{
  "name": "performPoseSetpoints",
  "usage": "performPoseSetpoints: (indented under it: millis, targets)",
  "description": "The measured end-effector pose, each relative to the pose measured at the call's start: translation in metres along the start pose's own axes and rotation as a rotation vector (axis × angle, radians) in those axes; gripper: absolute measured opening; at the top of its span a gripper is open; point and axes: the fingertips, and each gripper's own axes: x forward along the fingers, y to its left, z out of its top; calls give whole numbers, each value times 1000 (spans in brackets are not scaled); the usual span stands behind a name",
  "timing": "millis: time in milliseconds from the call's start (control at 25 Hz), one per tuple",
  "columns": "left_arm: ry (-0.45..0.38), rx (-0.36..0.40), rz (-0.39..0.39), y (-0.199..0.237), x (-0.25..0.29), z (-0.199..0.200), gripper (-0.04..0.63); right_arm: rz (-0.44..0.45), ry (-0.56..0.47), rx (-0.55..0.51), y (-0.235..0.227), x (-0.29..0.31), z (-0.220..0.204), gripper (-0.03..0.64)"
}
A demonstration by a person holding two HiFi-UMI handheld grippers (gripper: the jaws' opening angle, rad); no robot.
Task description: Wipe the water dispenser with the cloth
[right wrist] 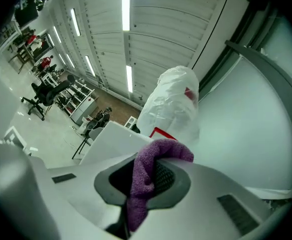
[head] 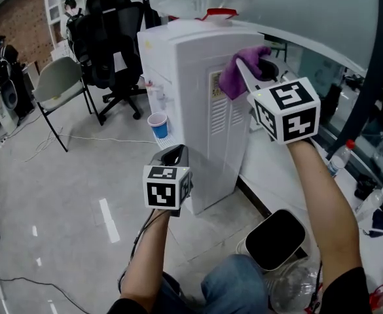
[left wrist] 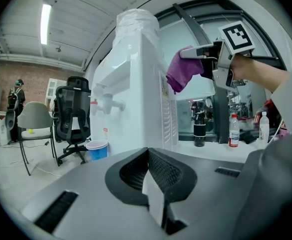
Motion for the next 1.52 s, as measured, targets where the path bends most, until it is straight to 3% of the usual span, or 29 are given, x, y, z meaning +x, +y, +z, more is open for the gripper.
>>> performPoseSetpoints:
  millis: [240, 480, 1160, 1520]
  targets:
    - [-20, -13, 11, 8, -5, 4, 26, -24, -64, -11, -6, 19, 38, 43]
    - [-26, 4, 25, 21, -10, -2, 28, -3, -36, -36, 6, 31, 27, 43]
    - [-25, -5, 21, 20, -7, -7, 28, 25, 52, 44, 43, 25, -54, 43]
    - [-17, 8, 32, 20, -2, -14, 28, 37, 140, 106, 75, 10, -126, 43]
